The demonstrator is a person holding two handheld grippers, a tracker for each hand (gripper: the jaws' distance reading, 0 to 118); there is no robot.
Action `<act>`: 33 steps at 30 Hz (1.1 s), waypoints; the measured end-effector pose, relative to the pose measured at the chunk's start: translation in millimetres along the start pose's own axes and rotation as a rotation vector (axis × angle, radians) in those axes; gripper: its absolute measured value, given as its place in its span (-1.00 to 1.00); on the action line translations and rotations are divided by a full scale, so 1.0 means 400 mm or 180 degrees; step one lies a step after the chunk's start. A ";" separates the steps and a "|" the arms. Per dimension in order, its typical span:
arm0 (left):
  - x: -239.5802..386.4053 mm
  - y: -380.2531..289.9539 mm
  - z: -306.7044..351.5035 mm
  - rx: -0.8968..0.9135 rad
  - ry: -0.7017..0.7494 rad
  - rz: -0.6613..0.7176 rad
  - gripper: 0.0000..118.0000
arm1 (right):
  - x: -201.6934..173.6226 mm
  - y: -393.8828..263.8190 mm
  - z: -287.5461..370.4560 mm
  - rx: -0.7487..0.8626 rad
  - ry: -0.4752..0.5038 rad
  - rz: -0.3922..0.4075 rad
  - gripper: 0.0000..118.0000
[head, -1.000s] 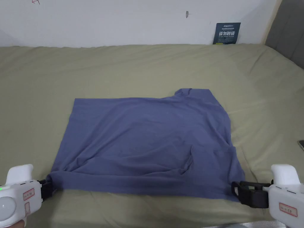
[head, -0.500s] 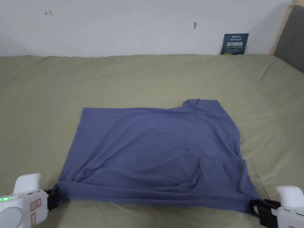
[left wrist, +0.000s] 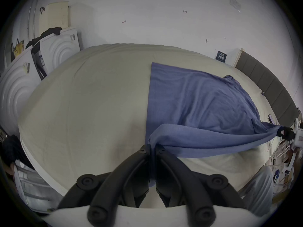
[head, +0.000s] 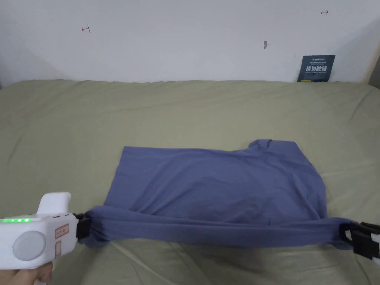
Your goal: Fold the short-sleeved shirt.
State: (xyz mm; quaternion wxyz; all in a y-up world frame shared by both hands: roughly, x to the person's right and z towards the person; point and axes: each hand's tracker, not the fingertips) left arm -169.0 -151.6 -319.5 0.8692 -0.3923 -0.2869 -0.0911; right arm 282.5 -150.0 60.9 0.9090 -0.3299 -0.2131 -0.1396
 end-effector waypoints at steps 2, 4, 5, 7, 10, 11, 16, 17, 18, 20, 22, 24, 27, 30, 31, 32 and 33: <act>0.007 0.046 -0.011 0.0027 -0.0013 -0.0010 -0.98 | 0.008 0.051 -0.029 -0.0005 -0.0020 0.0036 -0.91; 0.012 0.094 -0.033 0.0050 -0.0007 -0.0023 -0.98 | 0.016 0.102 -0.061 0.0001 -0.0037 0.0042 -0.91; 0.017 0.116 -0.046 0.0057 0.0005 -0.0031 -0.98 | 0.023 0.125 -0.083 -0.0002 -0.0042 0.0038 -0.91; 0.024 0.153 -0.077 0.0062 0.0012 -0.0027 -0.98 | 0.031 0.167 -0.124 -0.0015 -0.0078 0.0029 -0.91; 0.037 0.202 -0.131 0.0027 0.0036 -0.0001 -0.98 | 0.043 0.219 -0.196 -0.0094 -0.0128 0.0039 -0.91; 0.039 0.213 -0.155 0.0012 0.0052 0.0010 -0.98 | 0.048 0.234 -0.223 -0.0141 -0.0144 0.0032 -0.91; 0.056 0.249 -0.257 -0.0120 0.0103 -0.0004 -0.98 | 0.041 0.276 -0.328 -0.0352 -0.0235 -0.0011 -0.91; 0.058 0.251 -0.278 -0.0159 0.0121 0.0014 -0.98 | 0.040 0.277 -0.352 -0.0385 -0.0258 -0.0006 -0.91; 0.059 0.251 -0.291 -0.0184 0.0127 0.0030 -0.98 | 0.039 0.276 -0.367 -0.0402 -0.0264 0.0002 -0.91; 0.049 0.249 -0.338 -0.0250 0.0147 0.0063 -0.98 | 0.041 0.274 -0.408 -0.0502 -0.0284 -0.0025 -0.91; 0.047 0.242 -0.361 -0.0290 0.0167 0.0061 -0.97 | 0.046 0.268 -0.433 -0.0563 -0.0285 -0.0066 -0.89; 0.042 0.235 -0.380 -0.0322 0.0128 0.0093 -0.41 | 0.049 0.261 -0.445 -0.0596 -0.0299 -0.0142 -0.21; 0.036 0.219 -0.395 -0.0392 0.0116 0.0070 0.94 | 0.065 0.247 -0.442 -0.0637 -0.0314 -0.0222 1.00; 0.035 0.179 -0.377 -0.0122 0.0198 0.0097 0.92 | 0.080 0.233 -0.396 -0.0510 -0.0309 -0.0321 1.00; 0.026 0.185 -0.355 -0.0062 0.0223 0.0162 0.93 | 0.084 0.228 -0.382 -0.0517 -0.0278 -0.0365 1.00; 0.023 0.178 -0.344 -0.0053 0.0218 0.0205 0.93 | 0.083 0.223 -0.367 -0.0510 -0.0300 -0.0377 1.00; 0.022 0.168 -0.328 -0.0033 0.0217 0.0234 0.93 | 0.077 0.212 -0.348 -0.0453 -0.0306 -0.0387 1.00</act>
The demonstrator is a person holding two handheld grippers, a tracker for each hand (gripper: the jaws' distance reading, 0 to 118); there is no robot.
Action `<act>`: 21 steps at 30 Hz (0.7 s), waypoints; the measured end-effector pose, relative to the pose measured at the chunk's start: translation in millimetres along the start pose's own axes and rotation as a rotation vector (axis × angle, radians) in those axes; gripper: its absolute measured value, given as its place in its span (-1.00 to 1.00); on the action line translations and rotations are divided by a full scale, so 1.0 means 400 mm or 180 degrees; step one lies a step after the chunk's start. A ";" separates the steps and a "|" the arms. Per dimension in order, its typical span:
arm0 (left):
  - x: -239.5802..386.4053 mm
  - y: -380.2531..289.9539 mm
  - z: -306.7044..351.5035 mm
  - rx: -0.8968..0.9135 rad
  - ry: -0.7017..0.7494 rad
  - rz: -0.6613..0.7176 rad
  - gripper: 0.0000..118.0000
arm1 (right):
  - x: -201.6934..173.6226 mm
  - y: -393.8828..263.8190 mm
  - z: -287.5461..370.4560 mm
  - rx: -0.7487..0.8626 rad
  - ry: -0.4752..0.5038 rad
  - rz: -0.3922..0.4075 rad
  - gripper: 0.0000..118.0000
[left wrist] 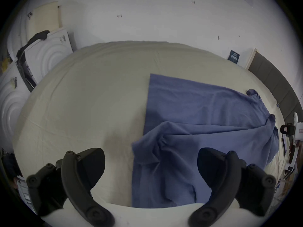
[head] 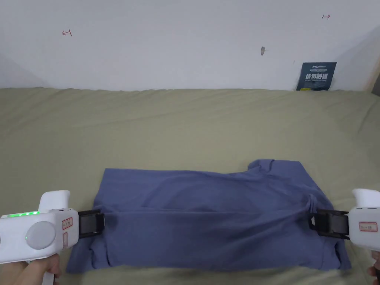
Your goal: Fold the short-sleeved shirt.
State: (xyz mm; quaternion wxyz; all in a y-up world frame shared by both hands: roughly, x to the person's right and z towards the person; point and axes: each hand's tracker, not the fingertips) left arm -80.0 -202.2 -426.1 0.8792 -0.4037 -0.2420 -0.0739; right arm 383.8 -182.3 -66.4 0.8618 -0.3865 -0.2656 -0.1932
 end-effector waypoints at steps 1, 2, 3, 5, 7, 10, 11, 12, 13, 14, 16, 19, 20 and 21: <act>-0.003 -0.013 0.016 0.0010 -0.0011 0.0009 0.92 | 0.001 -0.012 0.020 0.0016 0.0002 0.0004 1.00; -0.013 -0.011 0.067 0.0039 -0.0010 0.0022 0.91 | 0.001 -0.028 0.043 0.0060 0.0013 -0.0023 1.00; -0.015 -0.025 0.087 0.0070 -0.0009 0.0023 0.89 | 0.000 -0.044 0.063 0.0143 0.0017 -0.0048 1.00; -0.017 -0.062 0.135 0.0155 0.0027 0.0018 0.74 | -0.016 -0.086 0.106 0.0362 -0.0028 -0.0027 1.00; -0.021 -0.102 0.196 0.0409 0.0039 -0.0075 -0.12 | -0.032 -0.146 0.162 0.0490 0.0021 0.0006 0.90; -0.020 -0.167 0.243 0.0437 0.0088 -0.0064 -1.00 | -0.074 -0.229 0.220 0.0690 -0.0092 0.0012 -0.99; -0.024 -0.180 0.250 0.0375 0.0049 -0.0020 -1.00 | -0.072 -0.252 0.241 0.0818 -0.0210 -0.0006 -0.99; -0.028 -0.197 0.257 0.0336 -0.0007 0.0040 -1.00 | -0.056 -0.270 0.202 0.0789 -0.0145 0.0021 -0.99; -0.038 -0.207 0.251 0.0292 -0.0001 0.0048 -1.00 | -0.050 -0.282 0.200 0.0762 -0.0075 0.0033 -0.99; -0.051 -0.210 0.237 0.0278 0.0003 0.0053 -1.00 | -0.049 -0.291 0.198 0.0767 -0.0074 0.0035 -0.99; -0.060 -0.219 0.231 0.0212 0.0002 0.0056 -1.00 | -0.079 -0.311 0.217 0.0737 -0.0108 0.0133 -0.99; -0.064 -0.204 0.197 0.0094 -0.0054 0.0055 -1.00 | -0.079 -0.313 0.211 0.0697 -0.0087 0.0120 -0.99; -0.066 -0.196 0.184 0.0060 -0.0061 0.0052 -1.00 | -0.086 -0.313 0.217 0.0690 -0.0096 0.0130 -0.99; -0.068 -0.189 0.172 0.0053 -0.0059 0.0056 -1.00 | -0.086 -0.311 0.214 0.0685 -0.0099 0.0135 -0.99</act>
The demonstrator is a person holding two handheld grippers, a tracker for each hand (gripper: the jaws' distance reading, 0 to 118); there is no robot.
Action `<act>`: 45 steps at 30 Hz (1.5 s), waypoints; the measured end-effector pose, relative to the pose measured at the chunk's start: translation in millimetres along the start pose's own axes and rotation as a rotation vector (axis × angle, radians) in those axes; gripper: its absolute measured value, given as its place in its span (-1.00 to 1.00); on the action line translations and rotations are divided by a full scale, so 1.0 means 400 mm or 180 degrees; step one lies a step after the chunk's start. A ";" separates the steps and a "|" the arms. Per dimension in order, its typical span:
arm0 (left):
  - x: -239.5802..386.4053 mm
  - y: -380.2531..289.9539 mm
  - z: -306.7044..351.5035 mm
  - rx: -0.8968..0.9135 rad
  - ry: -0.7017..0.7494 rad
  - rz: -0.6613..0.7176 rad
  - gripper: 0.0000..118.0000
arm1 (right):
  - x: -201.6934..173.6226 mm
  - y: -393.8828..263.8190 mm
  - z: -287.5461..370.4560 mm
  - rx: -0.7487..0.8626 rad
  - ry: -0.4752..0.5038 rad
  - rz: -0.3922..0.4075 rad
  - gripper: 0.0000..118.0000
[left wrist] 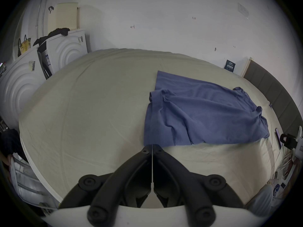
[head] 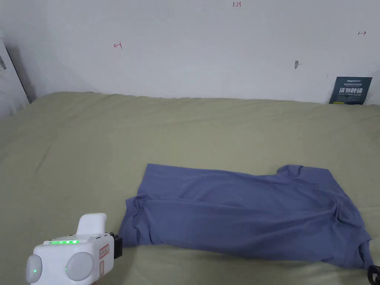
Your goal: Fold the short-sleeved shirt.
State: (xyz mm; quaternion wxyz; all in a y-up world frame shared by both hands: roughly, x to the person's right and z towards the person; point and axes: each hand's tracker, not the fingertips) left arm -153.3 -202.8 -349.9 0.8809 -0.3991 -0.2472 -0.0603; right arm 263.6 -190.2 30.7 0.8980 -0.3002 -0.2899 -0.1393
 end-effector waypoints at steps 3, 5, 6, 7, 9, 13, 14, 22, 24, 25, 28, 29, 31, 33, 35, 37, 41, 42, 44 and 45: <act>0.007 0.025 -0.051 -0.0129 -0.0052 0.0006 0.80 | 0.004 0.005 -0.012 -0.0024 0.0003 0.0005 -0.99; 0.017 0.034 -0.097 -0.0372 0.0138 0.0019 0.97 | 0.007 0.007 -0.022 -0.0033 -0.0012 0.0024 -0.99; 0.014 0.033 -0.109 -0.0013 0.0021 0.0346 1.00 | 0.011 0.009 -0.028 -0.0047 0.0002 0.0014 -0.99; 0.006 0.029 -0.129 -0.0256 0.0044 0.0121 0.91 | 0.012 0.009 -0.037 -0.0059 0.0008 0.0000 -0.99; 0.027 0.046 -0.151 -0.0428 0.0164 0.0164 0.91 | 0.015 0.009 -0.049 -0.0084 0.0005 0.0000 -0.99; 0.040 0.049 -0.191 -0.0424 0.0251 0.0035 0.83 | 0.012 0.003 -0.069 -0.0161 0.0018 0.0000 -0.99; 0.039 0.046 -0.190 -0.0404 0.0235 0.0035 0.65 | 0.013 0.001 -0.072 -0.0179 0.0030 0.0002 -0.99; 0.064 0.054 -0.154 -0.0243 0.0132 -0.0241 -1.00 | 0.019 -0.020 -0.103 -0.0291 0.0067 -0.0047 -0.99; 0.058 0.057 -0.152 -0.0254 0.0111 -0.0166 -1.00 | 0.023 -0.011 -0.104 -0.0275 0.0029 -0.0050 -0.85; 0.075 0.056 -0.127 -0.0223 0.0133 -0.0150 -1.00 | 0.028 -0.002 -0.104 -0.0263 -0.0010 -0.0108 -0.36; 0.095 0.050 -0.112 -0.0242 0.0119 -0.0136 -1.00 | 0.050 0.027 -0.135 -0.0379 -0.0049 -0.0148 1.00; 0.077 0.065 -0.127 -0.0298 0.0094 -0.0133 -1.00 | 0.054 0.034 -0.126 -0.0160 -0.0086 -0.0096 1.00; 0.088 0.065 -0.122 -0.0294 0.0123 -0.0196 -1.00 | 0.064 0.056 -0.160 -0.0347 -0.0046 -0.0149 1.00; 0.087 0.069 -0.127 -0.0307 0.0125 -0.0199 -1.00 | 0.076 0.070 -0.189 -0.0391 -0.0018 -0.0200 1.00; 0.087 0.072 -0.129 -0.0313 0.0130 -0.0201 -1.00 | 0.080 0.081 -0.240 -0.0471 0.0019 -0.0227 1.00; 0.082 0.074 -0.134 -0.0329 0.0125 -0.0173 -1.00 | 0.089 0.085 -0.279 -0.0595 0.0004 -0.0245 1.00; 0.080 0.076 -0.136 -0.0364 0.0117 -0.0162 -1.00 | 0.094 0.081 -0.294 -0.0718 0.0007 -0.0074 -0.44; 0.079 0.078 -0.135 -0.0372 0.0108 -0.0162 -1.00 | 0.087 0.077 -0.280 -0.0663 0.0081 -0.0005 -0.68; 0.079 0.084 -0.133 -0.0393 0.0115 -0.0154 -1.00 | 0.065 0.079 -0.260 -0.0649 0.0033 0.0171 -0.70; 0.079 0.082 -0.131 -0.0382 0.0121 -0.0148 -1.00 | 0.062 0.078 -0.251 -0.0634 0.0028 0.0197 -0.70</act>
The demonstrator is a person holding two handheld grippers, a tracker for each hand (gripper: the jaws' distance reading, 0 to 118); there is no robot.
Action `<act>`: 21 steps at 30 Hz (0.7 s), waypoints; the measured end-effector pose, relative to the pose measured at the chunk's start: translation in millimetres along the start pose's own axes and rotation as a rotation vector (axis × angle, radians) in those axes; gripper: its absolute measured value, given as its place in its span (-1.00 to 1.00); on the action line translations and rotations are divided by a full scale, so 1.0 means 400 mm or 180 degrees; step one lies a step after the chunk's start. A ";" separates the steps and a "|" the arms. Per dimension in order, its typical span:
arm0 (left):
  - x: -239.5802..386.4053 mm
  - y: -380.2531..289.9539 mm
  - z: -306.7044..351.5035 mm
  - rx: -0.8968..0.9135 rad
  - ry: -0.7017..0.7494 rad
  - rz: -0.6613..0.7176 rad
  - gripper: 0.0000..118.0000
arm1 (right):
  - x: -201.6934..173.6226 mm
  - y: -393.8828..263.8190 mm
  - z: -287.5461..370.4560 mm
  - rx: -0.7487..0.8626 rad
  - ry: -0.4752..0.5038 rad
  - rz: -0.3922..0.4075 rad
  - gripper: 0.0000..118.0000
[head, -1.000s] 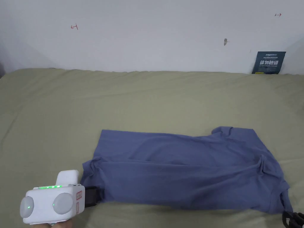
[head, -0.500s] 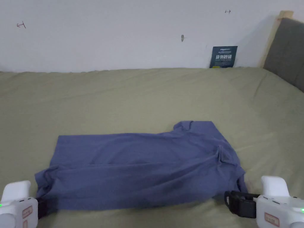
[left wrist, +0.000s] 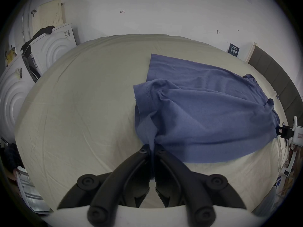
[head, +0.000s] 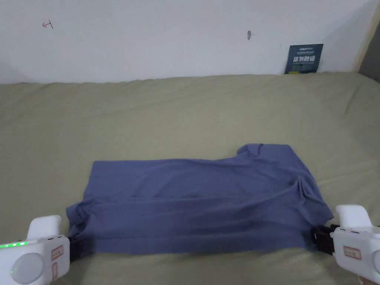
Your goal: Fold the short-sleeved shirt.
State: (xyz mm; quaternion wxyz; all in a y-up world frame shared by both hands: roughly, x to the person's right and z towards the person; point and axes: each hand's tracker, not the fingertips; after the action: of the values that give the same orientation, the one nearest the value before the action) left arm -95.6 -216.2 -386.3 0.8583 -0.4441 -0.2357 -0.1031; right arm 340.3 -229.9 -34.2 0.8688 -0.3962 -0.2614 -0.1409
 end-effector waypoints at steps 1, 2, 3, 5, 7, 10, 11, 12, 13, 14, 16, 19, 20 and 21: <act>-0.002 0.004 0.003 0.0004 0.0004 0.0000 -1.00 | -0.002 0.000 0.007 -0.0004 -0.0013 0.0002 -0.70; -0.006 0.006 0.007 0.0002 0.0003 0.0007 -1.00 | 0.001 0.003 0.011 -0.0013 -0.0001 -0.0003 -0.70; -0.010 0.009 0.013 0.0002 -0.0010 0.0039 -1.00 | 0.005 0.005 0.021 -0.0005 0.0015 -0.0026 -0.70; -0.016 0.003 0.030 0.0018 -0.0048 0.0071 -1.00 | 0.013 0.005 0.045 0.0012 0.0069 -0.0130 -0.70; -0.018 0.000 0.056 0.0030 -0.0064 0.0018 -1.00 | 0.024 -0.002 0.073 0.0034 0.0127 -0.0186 -0.70; -0.023 -0.023 0.093 0.0031 -0.0069 -0.0064 -1.00 | 0.011 -0.029 0.126 0.0040 0.0133 -0.0123 -0.70; -0.028 -0.035 0.106 0.0002 -0.0055 -0.0110 -1.00 | 0.012 -0.042 0.143 0.0033 0.0131 -0.0117 -0.70; -0.032 -0.051 0.120 -0.0017 -0.0053 -0.0132 -1.00 | 0.016 -0.055 0.159 0.0016 0.0148 -0.0121 -0.70; -0.041 -0.073 0.137 -0.0003 -0.0057 -0.0130 -1.00 | 0.019 -0.076 0.178 0.0007 0.0163 -0.0144 -0.70; -0.051 -0.091 0.151 -0.0015 -0.0084 -0.0131 -1.00 | 0.023 -0.095 0.192 -0.0014 0.0182 -0.0171 -0.70; -0.071 -0.141 0.182 -0.0060 -0.0118 -0.0087 -1.00 | 0.024 -0.144 0.227 -0.0060 0.0221 -0.0179 -0.70; -0.093 -0.211 0.232 -0.0080 -0.0164 -0.0045 -1.00 | 0.017 -0.212 0.280 -0.0097 0.0255 -0.0162 -0.70; -0.098 -0.230 0.244 -0.0102 -0.0186 -0.0037 -1.00 | 0.017 -0.227 0.292 -0.0105 0.0268 -0.0177 -0.70; -0.103 -0.250 0.258 -0.0105 -0.0195 -0.0005 -1.00 | 0.017 -0.246 0.305 -0.0125 0.0266 -0.0186 -0.70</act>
State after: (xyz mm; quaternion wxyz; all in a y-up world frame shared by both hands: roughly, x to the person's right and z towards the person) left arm -202.2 -192.4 -284.4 0.8431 -0.4609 -0.2605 -0.0940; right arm 259.8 -200.7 97.2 0.8666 -0.3991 -0.2336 -0.1878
